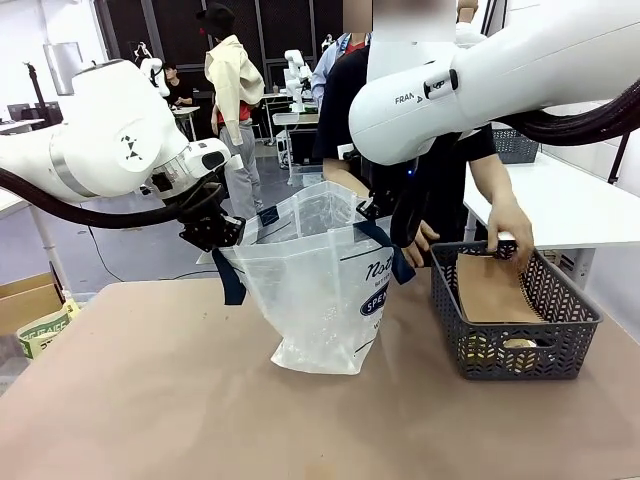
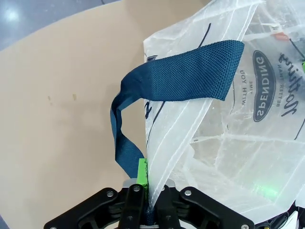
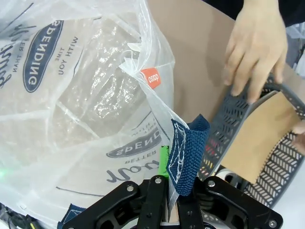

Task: Transfer purchased items from the store into the shopping bag.
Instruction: Move the Reusable shopping bag to the right side of the table.

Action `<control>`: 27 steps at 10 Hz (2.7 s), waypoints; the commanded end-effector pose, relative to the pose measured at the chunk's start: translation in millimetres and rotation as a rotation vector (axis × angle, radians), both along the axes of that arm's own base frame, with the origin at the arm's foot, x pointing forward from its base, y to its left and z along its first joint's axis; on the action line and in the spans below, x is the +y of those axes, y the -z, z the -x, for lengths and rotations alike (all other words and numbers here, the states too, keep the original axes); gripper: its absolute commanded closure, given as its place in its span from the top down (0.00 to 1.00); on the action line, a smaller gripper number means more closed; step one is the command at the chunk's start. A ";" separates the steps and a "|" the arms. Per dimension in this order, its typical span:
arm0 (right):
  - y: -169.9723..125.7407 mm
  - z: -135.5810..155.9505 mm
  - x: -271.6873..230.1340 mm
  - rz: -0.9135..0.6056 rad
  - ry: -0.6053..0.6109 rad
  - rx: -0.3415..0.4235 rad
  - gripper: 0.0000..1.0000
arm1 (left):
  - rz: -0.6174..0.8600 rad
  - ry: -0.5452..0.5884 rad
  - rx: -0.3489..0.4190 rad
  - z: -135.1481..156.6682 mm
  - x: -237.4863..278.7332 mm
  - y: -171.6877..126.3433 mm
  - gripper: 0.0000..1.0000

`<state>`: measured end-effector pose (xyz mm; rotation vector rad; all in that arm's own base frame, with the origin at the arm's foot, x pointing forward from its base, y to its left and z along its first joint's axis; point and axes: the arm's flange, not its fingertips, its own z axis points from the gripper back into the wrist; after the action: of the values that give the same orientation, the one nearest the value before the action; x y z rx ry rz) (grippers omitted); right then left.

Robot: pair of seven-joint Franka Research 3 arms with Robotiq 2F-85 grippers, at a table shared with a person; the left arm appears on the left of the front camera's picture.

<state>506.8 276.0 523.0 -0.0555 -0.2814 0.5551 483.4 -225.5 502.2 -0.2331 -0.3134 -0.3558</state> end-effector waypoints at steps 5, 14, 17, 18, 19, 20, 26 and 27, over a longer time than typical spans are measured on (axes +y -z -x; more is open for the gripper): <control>0.9 -0.2 -0.8 0.001 0.002 0.002 0.00 | 0.007 -0.016 -0.002 -0.4 0.1 -1.1 0.00; 0.9 -0.2 -0.8 0.001 0.002 0.002 0.00 | 0.114 0.216 0.020 -10.1 7.6 -6.2 0.00; 0.9 -0.2 -0.8 0.001 0.002 0.002 0.00 | 0.118 0.195 0.014 -13.6 7.3 -4.1 0.00; 0.9 -0.2 -0.8 0.001 0.002 0.002 0.00 | 0.115 0.190 0.014 -14.8 9.2 -3.9 0.00; 0.9 -0.2 -0.8 0.001 0.002 0.002 0.00 | 0.111 0.186 0.014 -14.8 11.3 -3.8 0.00; 0.9 -0.2 -0.8 0.001 0.002 0.002 0.00 | 0.105 0.173 0.008 -14.9 15.6 -3.4 0.00; 0.9 -0.2 -0.8 0.001 0.002 0.002 0.00 | 0.099 0.152 0.008 -17.4 24.0 -2.5 0.00; 0.9 -0.2 -0.8 0.001 0.002 0.002 0.00 | 0.099 0.152 0.008 -17.4 24.0 -2.5 0.00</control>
<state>506.7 276.2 523.0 -0.0555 -0.2811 0.5555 500.4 -203.1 503.8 -0.3567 -0.3039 -0.4924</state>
